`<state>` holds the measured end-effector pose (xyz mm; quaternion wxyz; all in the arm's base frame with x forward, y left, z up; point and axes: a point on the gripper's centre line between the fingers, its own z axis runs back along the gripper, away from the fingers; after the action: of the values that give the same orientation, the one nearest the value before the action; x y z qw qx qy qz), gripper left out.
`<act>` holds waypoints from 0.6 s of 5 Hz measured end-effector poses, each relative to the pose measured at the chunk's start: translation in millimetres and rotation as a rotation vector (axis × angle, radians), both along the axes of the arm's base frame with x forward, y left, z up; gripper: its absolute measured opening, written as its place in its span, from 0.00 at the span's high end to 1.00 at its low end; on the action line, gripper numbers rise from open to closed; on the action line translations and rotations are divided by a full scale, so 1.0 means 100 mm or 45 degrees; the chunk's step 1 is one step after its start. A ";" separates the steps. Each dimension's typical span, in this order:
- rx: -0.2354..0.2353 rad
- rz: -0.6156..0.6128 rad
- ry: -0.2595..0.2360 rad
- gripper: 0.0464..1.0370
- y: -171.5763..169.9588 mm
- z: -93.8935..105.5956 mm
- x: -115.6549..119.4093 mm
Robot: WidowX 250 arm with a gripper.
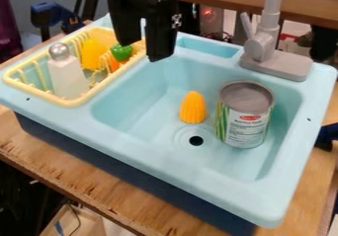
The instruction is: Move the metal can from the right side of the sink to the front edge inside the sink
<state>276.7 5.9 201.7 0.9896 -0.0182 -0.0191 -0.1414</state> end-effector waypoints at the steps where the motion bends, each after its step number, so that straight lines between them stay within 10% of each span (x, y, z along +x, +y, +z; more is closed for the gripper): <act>1: -0.001 0.002 0.031 0.03 0.00 -0.07 0.00; 3: -0.102 0.012 -0.135 0.03 -0.49 -0.15 0.22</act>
<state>298.9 -43.3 186.2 0.9863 -0.0500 -0.0773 -0.1365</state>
